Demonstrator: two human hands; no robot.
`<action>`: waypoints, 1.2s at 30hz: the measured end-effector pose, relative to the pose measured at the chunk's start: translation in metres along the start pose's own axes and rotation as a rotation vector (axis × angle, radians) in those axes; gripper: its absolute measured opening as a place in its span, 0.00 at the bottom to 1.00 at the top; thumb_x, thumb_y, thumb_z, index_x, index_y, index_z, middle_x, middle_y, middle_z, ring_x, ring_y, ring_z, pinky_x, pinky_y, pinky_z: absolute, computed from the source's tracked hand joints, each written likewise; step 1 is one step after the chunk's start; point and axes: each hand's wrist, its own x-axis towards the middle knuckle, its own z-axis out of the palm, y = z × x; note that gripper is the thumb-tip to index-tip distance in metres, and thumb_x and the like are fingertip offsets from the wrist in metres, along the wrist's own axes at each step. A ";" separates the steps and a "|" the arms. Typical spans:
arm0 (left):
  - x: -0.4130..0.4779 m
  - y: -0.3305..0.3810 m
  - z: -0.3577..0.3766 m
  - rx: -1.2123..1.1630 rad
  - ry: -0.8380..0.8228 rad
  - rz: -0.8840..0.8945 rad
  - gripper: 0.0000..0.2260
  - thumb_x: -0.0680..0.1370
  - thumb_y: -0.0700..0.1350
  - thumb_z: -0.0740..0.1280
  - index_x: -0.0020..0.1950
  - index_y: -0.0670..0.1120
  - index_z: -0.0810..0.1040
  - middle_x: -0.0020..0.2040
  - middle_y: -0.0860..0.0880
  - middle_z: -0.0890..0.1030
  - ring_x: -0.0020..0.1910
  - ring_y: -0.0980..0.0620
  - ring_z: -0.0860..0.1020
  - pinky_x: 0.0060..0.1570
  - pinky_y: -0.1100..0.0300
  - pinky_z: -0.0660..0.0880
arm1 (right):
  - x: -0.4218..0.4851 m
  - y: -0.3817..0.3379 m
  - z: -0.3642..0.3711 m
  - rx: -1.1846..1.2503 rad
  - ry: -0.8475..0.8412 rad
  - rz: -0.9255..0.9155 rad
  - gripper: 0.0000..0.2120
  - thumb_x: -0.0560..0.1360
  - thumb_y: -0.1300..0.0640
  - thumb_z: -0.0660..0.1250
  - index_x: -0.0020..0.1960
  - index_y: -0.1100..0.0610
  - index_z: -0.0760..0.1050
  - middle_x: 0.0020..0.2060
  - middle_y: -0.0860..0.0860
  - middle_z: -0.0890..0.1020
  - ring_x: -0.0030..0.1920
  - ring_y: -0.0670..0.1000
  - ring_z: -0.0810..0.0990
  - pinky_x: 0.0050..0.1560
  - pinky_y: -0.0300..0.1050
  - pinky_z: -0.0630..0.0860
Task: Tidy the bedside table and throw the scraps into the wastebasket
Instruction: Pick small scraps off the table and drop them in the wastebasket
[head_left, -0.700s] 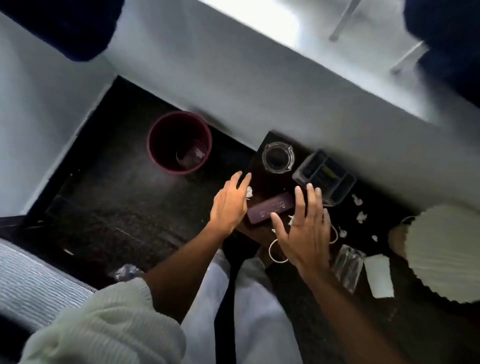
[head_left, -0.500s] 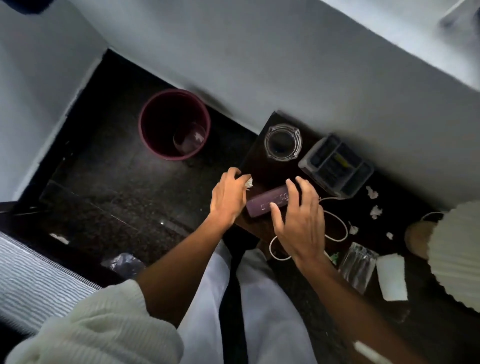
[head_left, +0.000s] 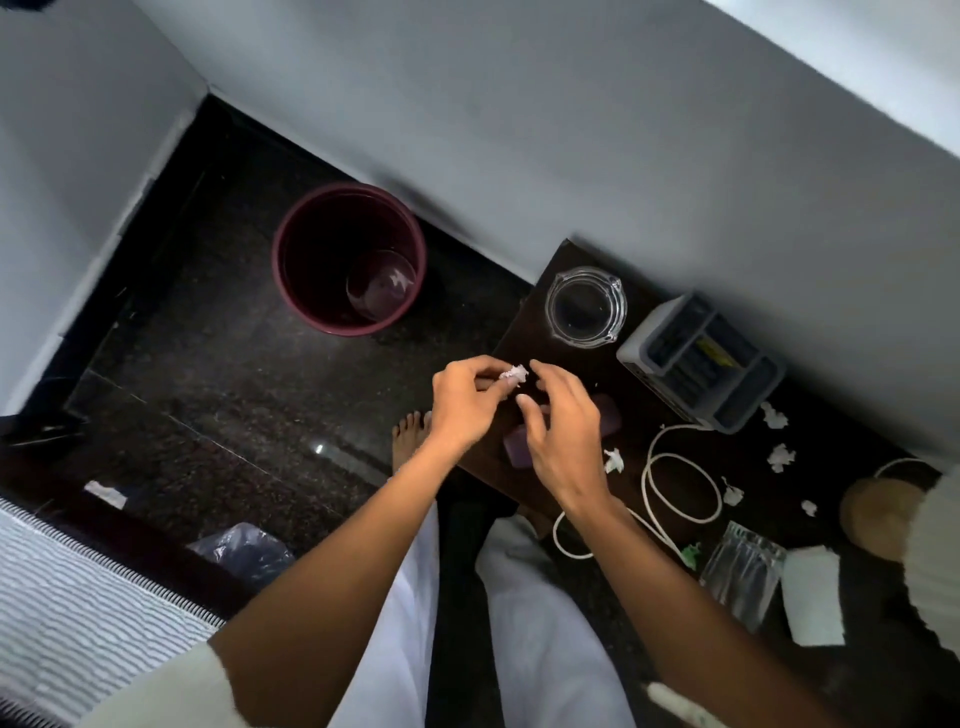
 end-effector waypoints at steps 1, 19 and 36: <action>-0.001 0.000 -0.005 -0.063 -0.036 -0.029 0.07 0.76 0.40 0.74 0.51 0.51 0.87 0.45 0.55 0.87 0.44 0.58 0.86 0.53 0.58 0.83 | 0.003 -0.005 0.002 0.015 -0.006 0.000 0.19 0.79 0.64 0.67 0.69 0.63 0.74 0.65 0.57 0.77 0.66 0.52 0.76 0.68 0.50 0.74; 0.021 0.002 -0.093 -0.348 0.132 -0.141 0.13 0.74 0.36 0.76 0.54 0.51 0.87 0.44 0.57 0.88 0.48 0.59 0.86 0.51 0.66 0.81 | 0.068 -0.075 0.077 0.504 0.155 0.483 0.05 0.71 0.55 0.77 0.42 0.46 0.85 0.36 0.42 0.87 0.43 0.40 0.86 0.56 0.43 0.82; 0.104 -0.022 -0.168 -0.598 0.399 -0.380 0.14 0.81 0.33 0.65 0.67 0.39 0.78 0.56 0.42 0.85 0.49 0.52 0.86 0.47 0.64 0.81 | 0.157 -0.134 0.167 0.482 -0.076 0.473 0.17 0.79 0.65 0.66 0.66 0.58 0.76 0.53 0.55 0.85 0.52 0.50 0.85 0.55 0.42 0.82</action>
